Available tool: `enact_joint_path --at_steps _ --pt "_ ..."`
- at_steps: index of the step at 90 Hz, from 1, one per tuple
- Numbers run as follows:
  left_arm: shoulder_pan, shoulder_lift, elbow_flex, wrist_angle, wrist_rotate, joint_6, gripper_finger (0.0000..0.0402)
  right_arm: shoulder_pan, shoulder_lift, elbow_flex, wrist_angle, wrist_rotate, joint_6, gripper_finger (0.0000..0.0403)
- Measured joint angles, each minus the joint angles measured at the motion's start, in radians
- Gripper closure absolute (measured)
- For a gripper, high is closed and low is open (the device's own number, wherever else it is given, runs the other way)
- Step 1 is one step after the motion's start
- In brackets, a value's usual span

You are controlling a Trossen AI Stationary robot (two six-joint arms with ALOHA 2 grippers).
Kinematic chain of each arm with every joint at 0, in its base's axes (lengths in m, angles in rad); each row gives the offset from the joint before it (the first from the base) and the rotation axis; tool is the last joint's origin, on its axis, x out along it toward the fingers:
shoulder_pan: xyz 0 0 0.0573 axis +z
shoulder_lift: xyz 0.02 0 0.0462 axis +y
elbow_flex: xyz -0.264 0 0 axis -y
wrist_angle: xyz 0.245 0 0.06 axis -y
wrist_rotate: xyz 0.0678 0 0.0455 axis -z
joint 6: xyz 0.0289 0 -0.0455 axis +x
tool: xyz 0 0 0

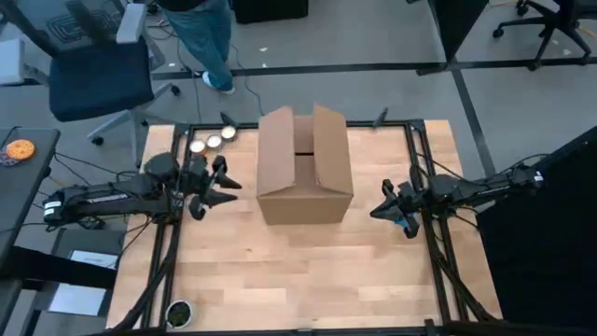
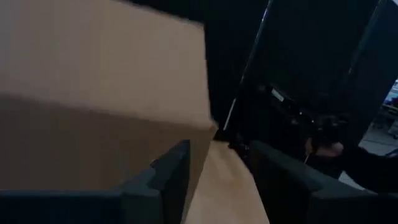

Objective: Wrap mug
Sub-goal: Return to Home Position

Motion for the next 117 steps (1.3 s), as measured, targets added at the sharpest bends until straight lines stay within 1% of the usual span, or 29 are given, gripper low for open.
enact_joint_path --at_steps 12,19,24,32,38,47,62,71,86,93,100,106,112,117 --pt "0.0 0.007 -0.076 0.0 -0.012 -0.02 0.025 0.0 0.025 -0.011 -0.004 0.046 0.044 0.0403" --pt "0.0 0.008 -0.127 0.003 0.001 -0.022 0.025 0.0 0.045 -0.011 0.009 0.103 0.05 0.0403" --pt "0.0 0.007 -0.176 0.056 0.014 0.034 0.025 0.0 0.058 -0.011 0.037 0.159 -0.008 0.0403" --pt "0.001 0.009 -0.274 0.251 0.019 0.081 0.025 -0.001 0.076 -0.011 0.087 0.195 -0.174 0.0403" --pt "0.002 0.002 -0.271 0.268 0.023 0.125 0.025 -0.001 0.086 -0.011 0.127 0.215 -0.267 0.0403" --pt "0.002 0.001 -0.275 0.259 0.039 0.179 0.025 -0.001 0.092 -0.011 0.17 0.222 -0.329 0.0403" --pt "0.006 -0.001 -0.275 0.252 0.047 0.161 0.025 -0.001 0.095 -0.011 0.15 0.221 -0.345 0.0403" --pt "0.041 -0.016 -0.275 0.216 0.032 0.133 0.025 -0.001 0.095 -0.011 0.152 0.221 -0.345 0.0403" --pt "0.1 -0.115 -0.275 0.049 -0.04 0.135 0.025 -0.001 0.096 -0.012 0.151 0.221 -0.345 0.0403" --pt "0.094 -0.178 -0.275 0.016 -0.037 0.138 0.025 -0.001 0.096 -0.012 0.151 0.221 -0.345 0.0402" --pt "0.06 -0.245 -0.275 0.021 0.005 0.134 0.025 -0.001 0.096 -0.012 0.151 0.221 -0.345 0.0402" --pt "0.006 -0.315 -0.275 0.031 0.037 0.131 0.025 -0.001 0.096 -0.012 0.151 0.221 -0.345 0.0402" --pt "-0.052 -0.389 -0.275 0.016 0.036 0.139 0.025 -0.001 0.096 -0.012 0.151 0.221 -0.345 0.0402" --pt "-0.093 -0.45 -0.275 -0.016 0.006 0.162 0.025 -0.001 0.096 -0.012 0.151 0.221 -0.345 0.0402"
